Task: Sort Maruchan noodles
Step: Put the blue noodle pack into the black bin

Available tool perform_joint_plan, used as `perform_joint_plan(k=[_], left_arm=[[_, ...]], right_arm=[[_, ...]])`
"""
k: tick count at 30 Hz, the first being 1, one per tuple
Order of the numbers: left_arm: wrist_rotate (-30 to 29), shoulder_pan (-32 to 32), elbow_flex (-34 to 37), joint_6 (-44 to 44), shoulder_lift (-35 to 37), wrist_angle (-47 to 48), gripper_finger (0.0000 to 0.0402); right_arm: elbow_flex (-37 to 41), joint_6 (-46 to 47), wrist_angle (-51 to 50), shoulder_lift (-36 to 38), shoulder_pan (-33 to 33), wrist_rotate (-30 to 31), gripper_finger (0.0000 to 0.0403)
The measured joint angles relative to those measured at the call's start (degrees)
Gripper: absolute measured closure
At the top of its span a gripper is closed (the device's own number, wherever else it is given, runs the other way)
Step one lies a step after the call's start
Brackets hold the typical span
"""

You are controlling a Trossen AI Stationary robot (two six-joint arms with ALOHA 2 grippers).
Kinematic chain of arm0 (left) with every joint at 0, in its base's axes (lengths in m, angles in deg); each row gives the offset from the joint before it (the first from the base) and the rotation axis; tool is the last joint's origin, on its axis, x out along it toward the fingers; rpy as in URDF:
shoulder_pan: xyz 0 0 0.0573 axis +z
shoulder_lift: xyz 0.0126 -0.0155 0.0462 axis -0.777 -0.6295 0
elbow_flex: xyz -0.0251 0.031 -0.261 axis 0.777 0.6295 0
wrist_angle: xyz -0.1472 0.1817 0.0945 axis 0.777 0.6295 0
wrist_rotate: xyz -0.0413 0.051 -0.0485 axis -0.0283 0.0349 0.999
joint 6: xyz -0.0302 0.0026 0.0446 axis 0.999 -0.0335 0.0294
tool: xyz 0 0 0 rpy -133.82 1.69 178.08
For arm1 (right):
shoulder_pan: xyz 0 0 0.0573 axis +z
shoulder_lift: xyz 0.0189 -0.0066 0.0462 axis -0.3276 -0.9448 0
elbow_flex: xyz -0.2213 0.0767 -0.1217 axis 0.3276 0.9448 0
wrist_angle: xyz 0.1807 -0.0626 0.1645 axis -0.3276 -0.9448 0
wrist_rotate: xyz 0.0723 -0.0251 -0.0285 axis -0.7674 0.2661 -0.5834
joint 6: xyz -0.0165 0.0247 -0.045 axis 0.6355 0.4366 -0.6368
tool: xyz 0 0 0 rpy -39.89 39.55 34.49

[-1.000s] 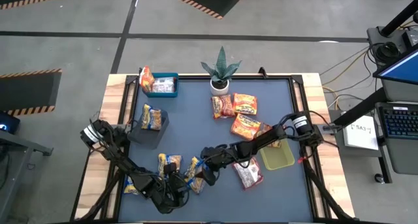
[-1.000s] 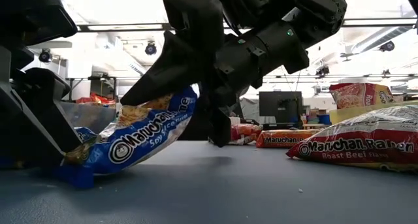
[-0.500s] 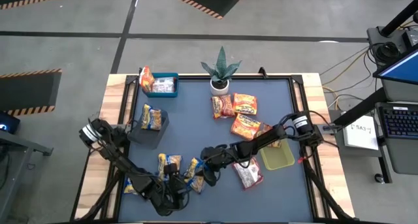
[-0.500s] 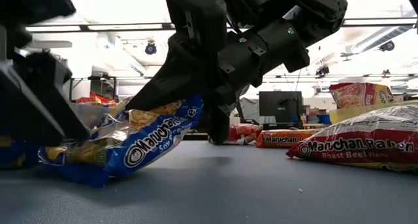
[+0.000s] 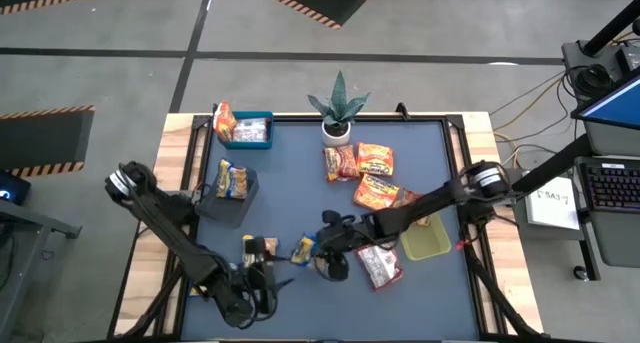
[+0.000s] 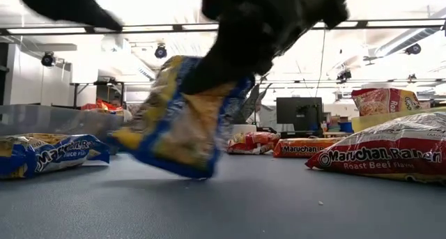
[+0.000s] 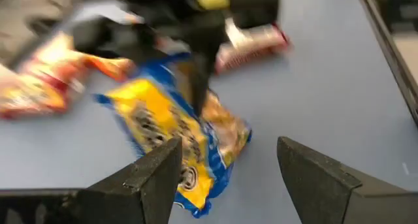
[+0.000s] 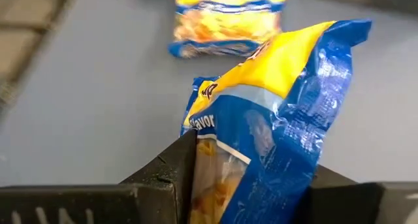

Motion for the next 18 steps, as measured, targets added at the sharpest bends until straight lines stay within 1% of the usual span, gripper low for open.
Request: perform_joint_plan(k=[2,4,7,10,14,18], left_arm=[[-4.5,0.4,0.3,-0.3,2.1,0.1,0.0169],[-7.4,1.1,0.4,-0.8,3.4,0.1,0.0168],[-8.0,2.9,0.5,-2.7,4.6,0.3,0.0168],[-7.7,5.7,0.8,-4.3,5.0,0.1,0.0168],[-2.9,9.8,1.7,-8.3,4.6,-0.8,0.0168],[1.1,12.4,5.4,-13.2,5.1,-7.9,0.0168]], right_arm=[[0.0,-4.0,-2.4,1.7,1.1,5.6,0.0274],[0.1,-8.1,-5.1,3.2,2.2,10.6,0.0274],[0.5,-11.8,-5.9,4.5,3.3,15.4,0.0274],[0.7,-13.7,-6.0,4.7,3.6,16.4,0.0274],[0.7,-14.0,-5.9,4.3,3.6,16.5,0.0274],[1.1,-14.0,-6.2,4.1,3.6,16.6,0.0274]])
